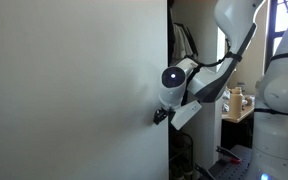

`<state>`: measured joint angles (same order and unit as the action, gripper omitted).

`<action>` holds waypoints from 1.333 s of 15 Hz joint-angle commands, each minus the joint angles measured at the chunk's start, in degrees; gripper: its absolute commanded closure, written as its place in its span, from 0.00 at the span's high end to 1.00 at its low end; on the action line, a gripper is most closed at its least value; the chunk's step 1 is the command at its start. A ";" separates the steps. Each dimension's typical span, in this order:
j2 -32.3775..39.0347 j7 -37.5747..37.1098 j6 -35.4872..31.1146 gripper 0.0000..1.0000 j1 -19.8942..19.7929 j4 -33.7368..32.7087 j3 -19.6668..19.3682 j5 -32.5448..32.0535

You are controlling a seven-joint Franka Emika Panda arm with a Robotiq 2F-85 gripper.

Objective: Slide the closet door to the right

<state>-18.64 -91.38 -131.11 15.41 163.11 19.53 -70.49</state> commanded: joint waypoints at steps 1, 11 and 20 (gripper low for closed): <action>-3.18 -1.12 2.54 1.00 -3.38 0.35 -4.69 -4.28; -6.56 3.65 -0.10 1.00 -8.76 4.28 -15.29 -13.17; -2.22 11.80 -0.54 1.00 -12.12 4.21 -21.72 -15.76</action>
<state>-20.75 -79.78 -131.62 3.42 167.31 -2.38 -86.49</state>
